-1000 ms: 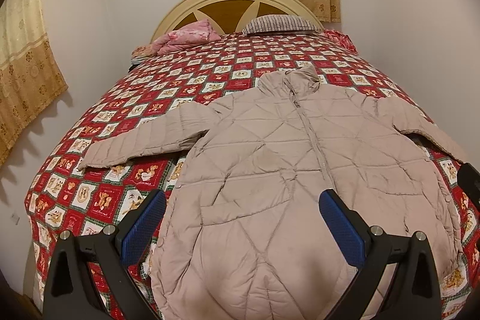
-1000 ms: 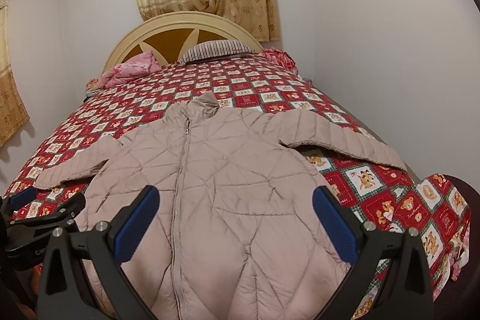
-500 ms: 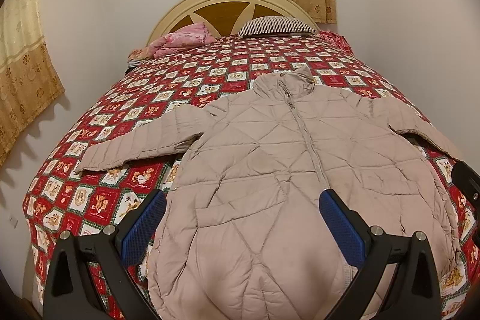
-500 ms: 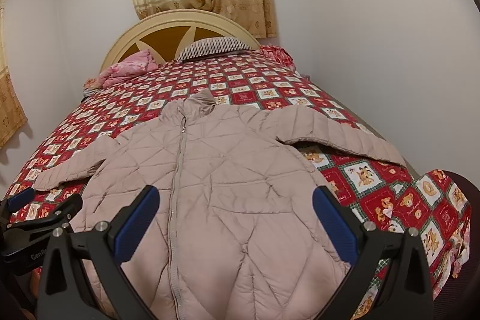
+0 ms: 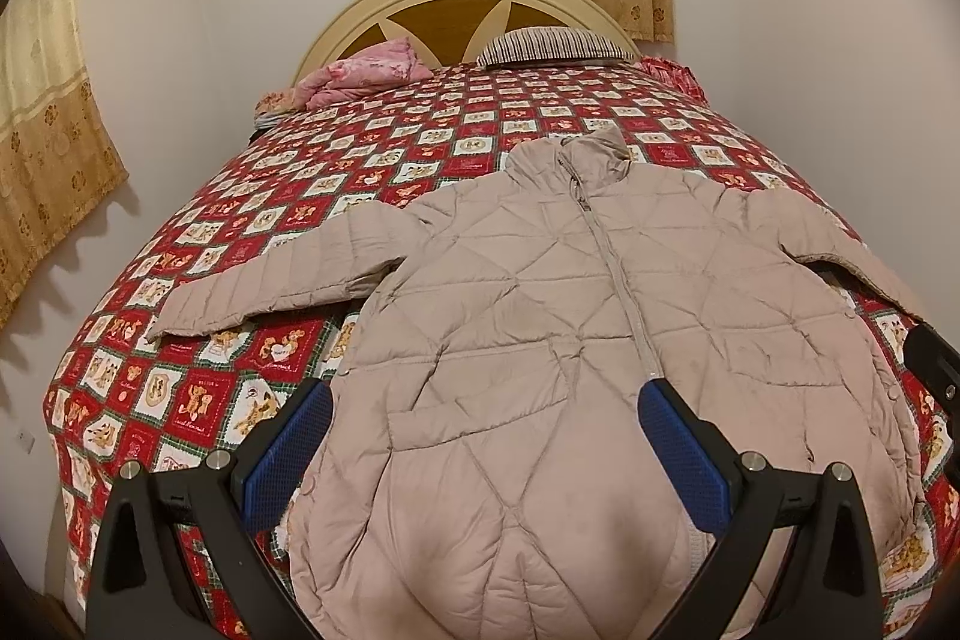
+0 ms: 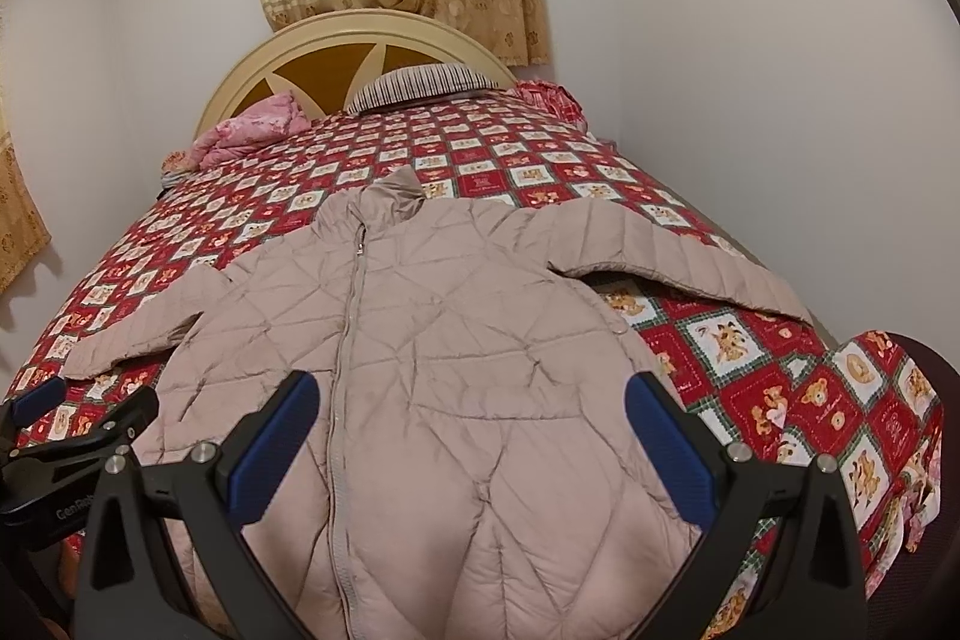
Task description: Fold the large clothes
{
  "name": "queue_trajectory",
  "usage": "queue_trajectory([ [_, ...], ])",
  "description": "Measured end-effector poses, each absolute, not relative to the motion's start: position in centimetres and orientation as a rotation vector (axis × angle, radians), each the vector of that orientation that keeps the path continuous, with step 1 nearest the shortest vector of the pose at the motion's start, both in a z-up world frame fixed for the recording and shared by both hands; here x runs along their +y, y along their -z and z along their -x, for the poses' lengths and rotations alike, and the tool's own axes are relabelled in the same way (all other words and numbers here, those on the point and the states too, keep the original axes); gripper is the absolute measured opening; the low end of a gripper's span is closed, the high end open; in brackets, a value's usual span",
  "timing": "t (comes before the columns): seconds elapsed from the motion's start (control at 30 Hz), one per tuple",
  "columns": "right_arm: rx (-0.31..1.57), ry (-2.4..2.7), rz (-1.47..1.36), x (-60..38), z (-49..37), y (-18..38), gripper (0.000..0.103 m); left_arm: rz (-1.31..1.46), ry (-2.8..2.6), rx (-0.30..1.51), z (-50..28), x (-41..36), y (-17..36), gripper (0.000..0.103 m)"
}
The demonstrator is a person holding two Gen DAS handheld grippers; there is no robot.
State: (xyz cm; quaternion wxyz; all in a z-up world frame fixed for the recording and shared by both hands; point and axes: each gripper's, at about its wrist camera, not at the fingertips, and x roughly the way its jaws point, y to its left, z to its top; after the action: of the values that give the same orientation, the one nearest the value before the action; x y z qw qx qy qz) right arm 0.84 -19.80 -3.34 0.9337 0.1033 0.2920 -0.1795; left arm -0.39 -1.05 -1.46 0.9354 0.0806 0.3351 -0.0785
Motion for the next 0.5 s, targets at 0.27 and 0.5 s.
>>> queue_trajectory([
  [0.27,0.612,0.413,-0.189,-20.7,-1.5,4.1,0.103,-0.164,0.163,0.715,-1.2,-0.9,3.0,0.102],
  [0.5,0.655,0.462,-0.163,-22.7,-3.4,5.0,0.103,-0.159,0.174,0.715,-5.0,-0.8,4.6,0.102],
])
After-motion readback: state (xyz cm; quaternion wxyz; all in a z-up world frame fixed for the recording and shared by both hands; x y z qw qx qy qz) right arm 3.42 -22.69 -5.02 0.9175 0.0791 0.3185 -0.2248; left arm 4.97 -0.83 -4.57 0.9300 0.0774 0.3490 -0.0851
